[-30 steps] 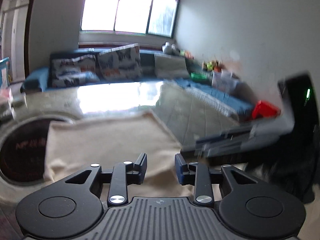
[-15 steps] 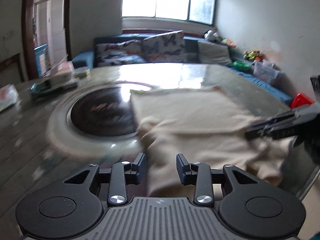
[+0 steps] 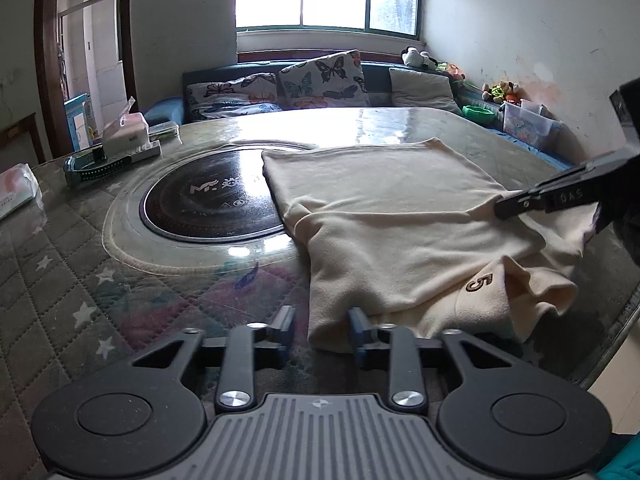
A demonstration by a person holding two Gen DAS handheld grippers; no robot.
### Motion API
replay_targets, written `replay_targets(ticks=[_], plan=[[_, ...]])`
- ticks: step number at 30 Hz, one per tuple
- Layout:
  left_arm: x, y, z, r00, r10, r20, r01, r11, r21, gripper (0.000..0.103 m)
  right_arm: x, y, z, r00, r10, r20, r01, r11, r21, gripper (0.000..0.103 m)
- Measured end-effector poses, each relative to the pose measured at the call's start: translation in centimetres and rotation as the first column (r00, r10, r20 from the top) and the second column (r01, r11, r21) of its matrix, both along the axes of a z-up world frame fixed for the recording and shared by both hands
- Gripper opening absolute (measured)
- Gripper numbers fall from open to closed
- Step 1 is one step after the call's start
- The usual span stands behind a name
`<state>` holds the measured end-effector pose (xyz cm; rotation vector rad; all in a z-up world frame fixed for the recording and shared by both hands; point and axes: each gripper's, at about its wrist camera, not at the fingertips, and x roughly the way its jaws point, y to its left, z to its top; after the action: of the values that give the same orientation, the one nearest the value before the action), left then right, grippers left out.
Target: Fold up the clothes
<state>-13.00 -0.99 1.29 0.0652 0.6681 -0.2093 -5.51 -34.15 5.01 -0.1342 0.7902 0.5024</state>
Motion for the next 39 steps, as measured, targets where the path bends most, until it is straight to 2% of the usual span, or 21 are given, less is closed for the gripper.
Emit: replay_targets(ticks=[3,8,12,13,16,18,21,26,29,34,36,39], plan=[[-0.4,-0.3,0.2,1.0,0.005,0.028,-0.006,1.0,0.025,0.006,-0.4,-0.1,1.0,0.999,-0.004,0.038,0.004,1.0,-0.007,0.003],[-1.0,-0.4,1.2,0.998,-0.019,0.061,0.018,1.0,0.015,0.005,-1.1,-0.7,3.3,0.993,-0.037,0.111,0.038,0.999,-0.01,0.003],[-0.6,-0.3,0.6,0.999,-0.039,0.016,0.039,0.999,0.026,0.005,-0.5,-1.0,2.0,0.996,-0.059,0.074,0.061,0.998,-0.02,0.004],[-0.6,-0.1,0.6,0.999,-0.041,0.007,0.04,0.999,0.029,0.009,-0.3,-1.0,1.4,0.996,-0.062,0.06,0.064,0.998,-0.025,0.004],[-0.4,0.8,1.1,0.999,-0.042,-0.006,0.042,0.999,0.014,0.01,0.2,-1.2,0.1,0.997,-0.072,0.027,0.073,0.997,-0.032,0.007],[0.0,1.2,2.1,0.999,-0.03,0.01,0.03,0.999,0.01,0.01,0.0,-1.5,0.6,0.997,-0.074,0.037,0.075,0.997,-0.014,0.011],[1.1,1.4,3.4,0.999,-0.016,0.031,0.016,1.0,-0.017,0.01,-0.4,-1.9,1.6,0.995,-0.063,0.079,0.064,0.998,-0.013,0.011],[4.6,-1.1,3.8,0.997,-0.046,0.055,0.05,0.996,-0.069,0.01,-0.9,-1.4,1.3,0.994,-0.042,0.098,0.044,0.999,-0.025,0.011],[6.7,-2.9,3.1,0.996,-0.077,0.044,0.08,0.994,-0.077,0.01,-1.0,-0.7,0.8,0.994,-0.014,0.104,0.017,1.0,-0.022,0.011],[9.4,-3.3,0.7,0.999,-0.028,-0.016,0.027,0.999,-0.036,0.009,-0.3,-0.3,-0.5,0.994,-0.013,0.105,0.017,0.999,-0.033,0.011],[9.3,-2.8,0.2,1.0,-0.028,-0.014,0.027,0.999,-0.045,0.009,0.1,-0.6,-1.3,0.996,-0.024,0.084,0.028,0.999,-0.043,0.011],[8.9,-2.8,0.2,0.999,-0.031,-0.007,0.031,0.999,-0.039,0.009,-0.5,-1.0,-0.8,0.996,-0.029,0.085,0.032,0.999,-0.031,0.011]])
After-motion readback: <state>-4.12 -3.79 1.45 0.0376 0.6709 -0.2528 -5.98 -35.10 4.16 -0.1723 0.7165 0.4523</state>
